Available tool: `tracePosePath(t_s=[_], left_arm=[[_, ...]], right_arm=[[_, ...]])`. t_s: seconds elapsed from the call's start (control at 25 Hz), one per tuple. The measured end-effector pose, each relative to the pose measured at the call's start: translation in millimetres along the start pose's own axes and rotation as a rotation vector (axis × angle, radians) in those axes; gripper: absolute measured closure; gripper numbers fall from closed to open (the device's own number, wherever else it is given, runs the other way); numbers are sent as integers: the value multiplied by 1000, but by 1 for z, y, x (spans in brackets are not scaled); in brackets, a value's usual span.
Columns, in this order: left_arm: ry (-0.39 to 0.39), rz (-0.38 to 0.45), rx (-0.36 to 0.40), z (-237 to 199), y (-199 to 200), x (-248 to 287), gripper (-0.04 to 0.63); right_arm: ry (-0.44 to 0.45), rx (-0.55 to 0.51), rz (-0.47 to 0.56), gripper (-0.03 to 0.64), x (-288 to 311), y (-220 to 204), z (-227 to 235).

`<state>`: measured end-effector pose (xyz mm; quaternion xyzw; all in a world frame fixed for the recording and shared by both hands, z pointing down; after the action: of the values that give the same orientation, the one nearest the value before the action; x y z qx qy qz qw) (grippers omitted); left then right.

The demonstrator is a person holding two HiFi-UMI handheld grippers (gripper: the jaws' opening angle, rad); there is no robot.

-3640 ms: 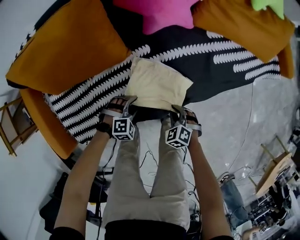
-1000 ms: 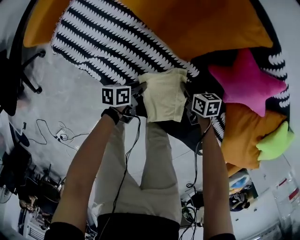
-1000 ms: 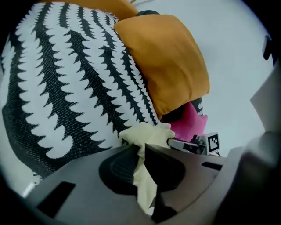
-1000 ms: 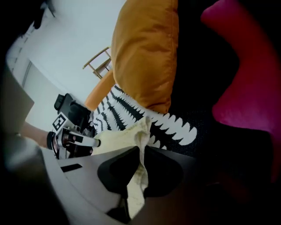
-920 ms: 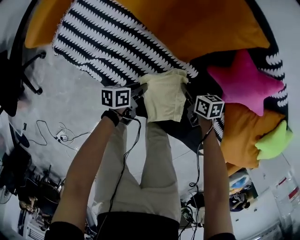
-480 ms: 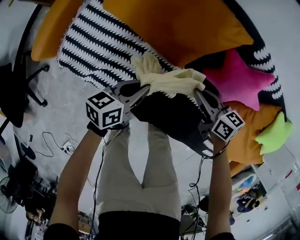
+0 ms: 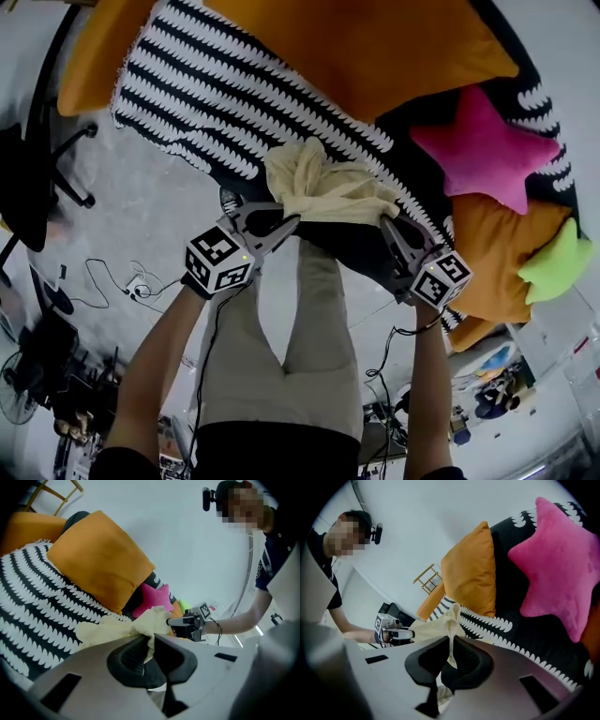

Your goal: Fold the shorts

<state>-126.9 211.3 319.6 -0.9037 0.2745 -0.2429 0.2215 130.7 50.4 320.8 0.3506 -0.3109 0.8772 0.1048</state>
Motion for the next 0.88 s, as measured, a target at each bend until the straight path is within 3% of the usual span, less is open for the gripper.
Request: tracePosePath(t_s=[0.12, 0.28, 0.44, 0.52, 0.56, 0.64, 0.76, 0.8, 0.88], left_arm=[[27, -42, 132, 9, -3, 11, 557], [-5, -211, 462, 31, -22, 53, 558], [-122, -432, 648, 45, -80, 101, 560], [-166, -531, 709, 53, -107, 120, 561], [-179, -565, 732, 56, -117, 127, 561], [-186, -603, 757, 56, -130, 133, 561], [-176, -636, 750, 50, -147, 131, 561], [-173, -643, 751, 49, -152, 132, 561], [-171, -652, 765, 47, -158, 133, 561]], right_arm=[[-22, -21, -13, 577, 0, -11, 10], [-124, -19, -75, 566, -6, -60, 44], [-285, 140, -263, 446, -30, -136, 86], [-371, 237, -233, 382, -50, -142, 98], [-384, 279, -184, 380, -56, -135, 98], [-306, 359, -101, 365, -46, -112, 84], [-73, 440, -121, 206, 15, -94, 46], [-45, 403, -158, 168, 37, -92, 37], [-78, 229, -271, 151, 75, -96, 27]])
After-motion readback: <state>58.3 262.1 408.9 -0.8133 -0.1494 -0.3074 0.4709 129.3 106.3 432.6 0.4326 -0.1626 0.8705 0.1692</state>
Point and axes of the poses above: the fingertips, and each gripper's own axes: x forward along the fingers, z to its right, y out of its top, the point moved 9 cm from there along -x, backward along the fingers, and after that the axes turned 10 degrees about -y, right-handed, at the moved point
